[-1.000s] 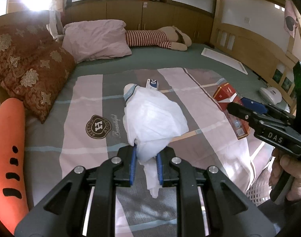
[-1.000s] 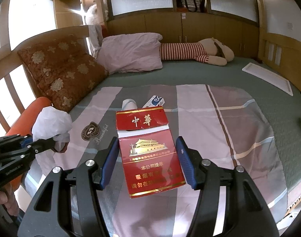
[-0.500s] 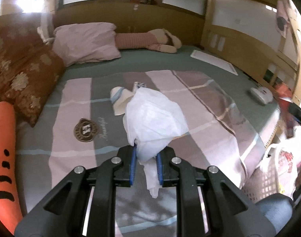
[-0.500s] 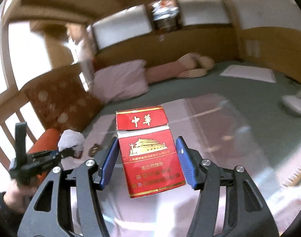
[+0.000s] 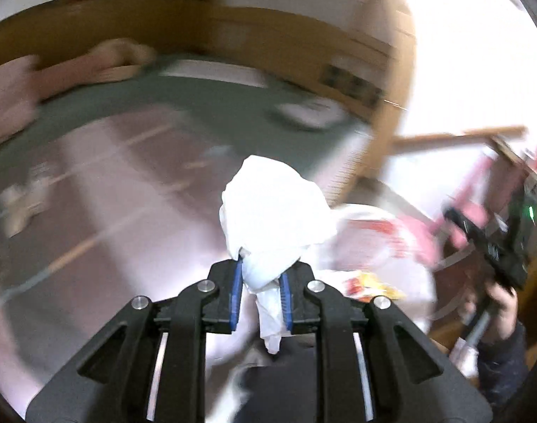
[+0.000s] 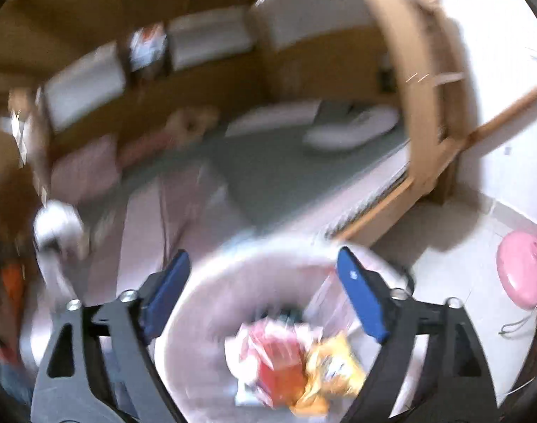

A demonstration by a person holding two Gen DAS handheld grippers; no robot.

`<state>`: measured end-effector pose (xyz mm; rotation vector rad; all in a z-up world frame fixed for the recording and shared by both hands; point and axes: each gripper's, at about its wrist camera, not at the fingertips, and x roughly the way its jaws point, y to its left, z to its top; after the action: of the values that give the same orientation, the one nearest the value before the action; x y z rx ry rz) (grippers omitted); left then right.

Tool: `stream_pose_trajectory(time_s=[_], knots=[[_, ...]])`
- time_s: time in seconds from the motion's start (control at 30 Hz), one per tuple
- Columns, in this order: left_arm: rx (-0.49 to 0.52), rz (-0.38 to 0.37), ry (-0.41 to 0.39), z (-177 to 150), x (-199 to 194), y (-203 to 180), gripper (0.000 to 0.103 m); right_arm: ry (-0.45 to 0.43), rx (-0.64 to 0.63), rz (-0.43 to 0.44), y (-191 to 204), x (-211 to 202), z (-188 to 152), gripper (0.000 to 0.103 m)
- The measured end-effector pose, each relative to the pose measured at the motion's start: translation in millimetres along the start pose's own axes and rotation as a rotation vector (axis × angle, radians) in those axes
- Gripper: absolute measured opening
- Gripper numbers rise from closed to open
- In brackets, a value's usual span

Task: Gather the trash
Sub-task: 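Carry both items over the white plastic bag and open both tools, then move both tools back over the paper cup and medicine box, then grasp the white paper cup with the left tool while the right tool grasps the white medicine box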

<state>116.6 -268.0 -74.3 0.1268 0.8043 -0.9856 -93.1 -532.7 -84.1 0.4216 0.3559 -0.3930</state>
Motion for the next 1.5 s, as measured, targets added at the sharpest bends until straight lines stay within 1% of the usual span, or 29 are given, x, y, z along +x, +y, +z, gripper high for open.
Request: stream_pose_trajectory(time_s=[0.03, 0.1, 0.13, 0.17, 0.2, 0.23, 0.33, 0.43, 0.47, 0.5, 0.53, 0.57, 0.63, 0.67, 0.8, 0.87, 0.97, 1.0, 1.03, 1.07, 1.13, 1.2, 1.23, 1.27, 1.3, 1.33, 1.37, 1.43, 1.5], knots=[[0.031, -0.058, 0.019, 8, 14, -27, 0.023, -0.027, 0.026, 0.013, -1, -6, 7, 0.087], [0.070, -0.117, 0.040, 18, 36, -61, 0.039, -0.077, 0.053, 0.046, 3, -16, 20, 0.087], [0.077, -0.132, 0.052, 21, 45, -71, 0.066, -0.090, 0.048, 0.063, 9, -18, 23, 0.087], [0.078, -0.146, 0.065, 26, 56, -80, 0.086, -0.094, 0.039, 0.078, 14, -19, 24, 0.087], [0.076, -0.134, 0.062, 27, 61, -81, 0.087, -0.094, 0.027, 0.092, 20, -19, 23, 0.087], [0.070, -0.089, 0.061, 29, 64, -77, 0.087, -0.091, 0.010, 0.107, 23, -16, 23, 0.087], [0.032, 0.000, 0.052, 27, 57, -49, 0.091, -0.060, -0.055, 0.133, 48, 0, 14, 0.088], [-0.012, 0.147, 0.028, 17, 29, 9, 0.093, 0.011, -0.086, 0.178, 72, 26, 1, 0.088], [-0.023, 0.183, 0.022, 16, 20, 25, 0.093, 0.044, -0.096, 0.198, 84, 38, -4, 0.088], [-0.039, 0.236, 0.010, 14, 8, 45, 0.093, 0.069, -0.104, 0.213, 96, 48, -8, 0.088], [-0.053, 0.282, -0.003, 9, -4, 62, 0.094, 0.089, -0.115, 0.232, 110, 56, -12, 0.088], [-0.074, 0.357, -0.025, 3, -22, 89, 0.095, 0.107, -0.131, 0.259, 127, 65, -17, 0.088], [-0.114, 0.425, -0.047, -4, -44, 123, 0.095, 0.123, -0.166, 0.303, 161, 78, -23, 0.088], [-0.158, 0.465, -0.065, -11, -61, 150, 0.095, 0.133, -0.193, 0.319, 180, 86, -26, 0.088], [-0.287, 0.557, -0.128, -26, -111, 214, 0.095, 0.158, -0.271, 0.391, 258, 113, -28, 0.088], [-0.345, 0.627, -0.178, -35, -133, 242, 0.096, 0.157, -0.303, 0.425, 295, 126, -23, 0.088], [-0.405, 0.709, -0.242, -52, -148, 272, 0.097, 0.169, -0.341, 0.472, 351, 149, -20, 0.089], [-0.416, 0.727, -0.236, -57, -150, 278, 0.097, 0.174, -0.350, 0.483, 367, 157, -20, 0.091], [-0.438, 0.748, -0.204, -62, -146, 289, 0.097, 0.181, -0.362, 0.485, 383, 168, -20, 0.092], [-0.452, 0.749, -0.187, -63, -143, 295, 0.097, 0.192, -0.376, 0.475, 397, 182, -23, 0.092], [-0.483, 0.731, -0.179, -67, -141, 306, 0.097, 0.201, -0.382, 0.458, 412, 201, -32, 0.092], [-0.492, 0.724, -0.160, -68, -135, 308, 0.097, 0.195, -0.393, 0.405, 412, 219, -55, 0.092], [-0.486, 0.719, -0.157, -68, -133, 306, 0.097, 0.237, -0.404, 0.359, 409, 229, -67, 0.092], [-0.472, 0.713, -0.153, -67, -129, 303, 0.097, 0.336, -0.381, 0.349, 407, 241, -74, 0.092], [-0.454, 0.712, -0.149, -67, -127, 299, 0.097, 0.385, -0.303, 0.406, 402, 245, -72, 0.092], [-0.435, 0.712, -0.145, -65, -122, 297, 0.097, 0.380, -0.242, 0.447, 397, 242, -67, 0.092], [-0.426, 0.717, -0.139, -66, -118, 297, 0.097, 0.368, -0.232, 0.448, 395, 239, -62, 0.092], [-0.430, 0.719, -0.132, -63, -110, 298, 0.097, 0.334, -0.253, 0.440, 394, 232, -56, 0.092], [-0.428, 0.709, -0.116, -58, -96, 305, 0.097, 0.330, -0.249, 0.435, 390, 231, -54, 0.092]])
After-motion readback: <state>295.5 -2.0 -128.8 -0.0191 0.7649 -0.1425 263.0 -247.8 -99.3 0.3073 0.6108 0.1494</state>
